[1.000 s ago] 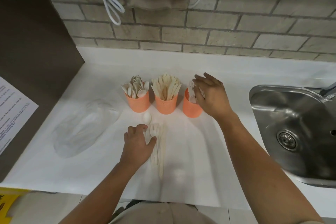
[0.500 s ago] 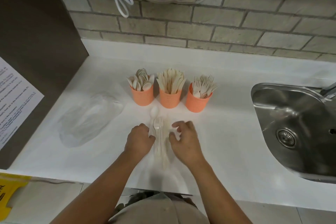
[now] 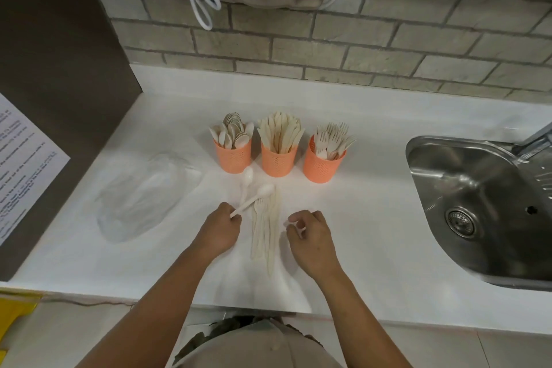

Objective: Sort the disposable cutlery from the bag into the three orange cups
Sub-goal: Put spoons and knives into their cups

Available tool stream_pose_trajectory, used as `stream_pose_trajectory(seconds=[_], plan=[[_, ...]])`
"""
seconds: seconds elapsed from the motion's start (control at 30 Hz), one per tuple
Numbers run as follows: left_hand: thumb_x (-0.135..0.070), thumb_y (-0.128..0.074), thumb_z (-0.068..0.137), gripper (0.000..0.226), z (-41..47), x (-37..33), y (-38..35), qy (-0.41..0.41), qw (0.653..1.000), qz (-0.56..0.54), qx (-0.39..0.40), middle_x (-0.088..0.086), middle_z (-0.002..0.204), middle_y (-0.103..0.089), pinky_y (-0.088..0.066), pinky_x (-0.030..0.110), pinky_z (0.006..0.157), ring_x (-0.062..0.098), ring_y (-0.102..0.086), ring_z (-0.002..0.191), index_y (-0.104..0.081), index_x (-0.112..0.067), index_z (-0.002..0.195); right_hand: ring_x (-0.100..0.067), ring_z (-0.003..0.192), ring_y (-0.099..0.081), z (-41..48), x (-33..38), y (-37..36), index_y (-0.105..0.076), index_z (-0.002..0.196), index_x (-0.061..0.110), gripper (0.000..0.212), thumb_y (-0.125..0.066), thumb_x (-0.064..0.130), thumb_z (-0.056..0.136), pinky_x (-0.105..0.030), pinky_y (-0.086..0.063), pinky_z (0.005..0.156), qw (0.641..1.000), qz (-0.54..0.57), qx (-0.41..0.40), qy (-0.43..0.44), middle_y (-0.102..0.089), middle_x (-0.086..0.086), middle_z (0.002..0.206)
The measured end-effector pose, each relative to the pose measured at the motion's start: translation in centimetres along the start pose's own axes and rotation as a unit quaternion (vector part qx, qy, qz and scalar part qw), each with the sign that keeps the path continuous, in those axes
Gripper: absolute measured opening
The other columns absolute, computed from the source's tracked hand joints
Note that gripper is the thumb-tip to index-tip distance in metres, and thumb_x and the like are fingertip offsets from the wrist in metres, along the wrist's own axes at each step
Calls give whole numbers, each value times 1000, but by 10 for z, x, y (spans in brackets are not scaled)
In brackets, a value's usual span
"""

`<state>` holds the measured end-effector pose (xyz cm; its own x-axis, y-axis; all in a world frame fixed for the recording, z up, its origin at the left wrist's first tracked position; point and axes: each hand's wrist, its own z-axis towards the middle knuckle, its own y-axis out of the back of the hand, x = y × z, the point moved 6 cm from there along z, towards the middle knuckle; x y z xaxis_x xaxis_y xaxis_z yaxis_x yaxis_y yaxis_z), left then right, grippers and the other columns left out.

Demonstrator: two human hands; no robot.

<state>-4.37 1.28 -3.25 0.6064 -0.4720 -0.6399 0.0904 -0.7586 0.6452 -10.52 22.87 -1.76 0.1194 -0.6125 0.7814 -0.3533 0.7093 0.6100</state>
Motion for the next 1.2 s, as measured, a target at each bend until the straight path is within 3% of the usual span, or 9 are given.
stream_pose_trajectory(seconds=[0.1,0.2,0.37,0.53,0.67,0.77,0.87,1.03,1.2], plan=[[-20,-49,106,9,-13,3,2,-1,989,-150,1,7,83,-64,-47,30,66,18,-58,69,-55,-17,100,-6,92,-61,3,8,-2,-70,107,21,14,-61,18,98,-6,-41,80,999,41,-10,0,-56,4,104],[-22,-47,107,11,-23,-3,-7,-10,986,-165,20,7,81,-61,-47,30,69,18,-58,71,-53,-16,100,-6,90,-61,10,21,-14,-68,110,19,17,-58,27,99,-8,-42,75,998,32,44,-22,-60,3,103],[-20,-46,107,13,-28,-6,-22,26,981,-184,49,9,86,-65,-50,32,71,19,-59,72,-55,-12,104,-22,84,-71,18,33,-44,-65,97,16,29,-48,39,96,-37,-59,74,984,57,130,-111,-71,0,93],[-12,-51,102,12,-33,-12,-24,-3,978,-198,58,9,84,-72,-57,42,83,16,-63,71,-63,-12,105,-18,80,-62,25,39,-53,-60,90,13,22,-50,30,100,-27,-47,70,989,74,76,-107,-64,3,85],[-20,-59,99,12,-28,-15,-21,-14,974,-217,58,15,85,-74,-58,48,86,18,-66,72,-69,-13,101,-15,72,-57,25,30,-37,-57,80,14,19,-57,21,98,-33,-50,73,986,130,-4,-107,-58,5,75],[-35,-69,95,26,-7,-15,-6,-5,991,-126,-49,3,100,-73,-57,37,88,18,-68,90,-66,-14,110,-16,68,-56,23,17,-22,-57,82,19,17,-57,23,99,-41,-52,73,983,143,-32,-113,-57,6,71],[-54,-73,88,54,9,-20,-8,-2,998,-7,-69,1,109,-70,-52,31,88,22,-68,101,-60,-14,122,-22,71,-64,14,1,-14,-62,99,29,6,-57,26,98,-41,-57,72,975,174,-44,-134,-65,1,77],[-28,-72,92,16,17,-22,-13,-23,997,2,-78,0,97,-75,-55,31,85,21,-69,93,-73,-15,101,-20,59,-63,-4,-18,0,-60,104,14,7,-56,17,100,-29,-55,56,961,219,-50,-164,-62,-11,77],[-23,-78,89,11,12,-7,3,14,982,-164,-95,-1,88,-76,-59,26,72,13,-70,76,-76,-14,96,-25,57,-65,-12,-24,8,-58,105,1,10,-60,5,96,-46,-62,68,943,279,-39,-179,-70,-9,75]])
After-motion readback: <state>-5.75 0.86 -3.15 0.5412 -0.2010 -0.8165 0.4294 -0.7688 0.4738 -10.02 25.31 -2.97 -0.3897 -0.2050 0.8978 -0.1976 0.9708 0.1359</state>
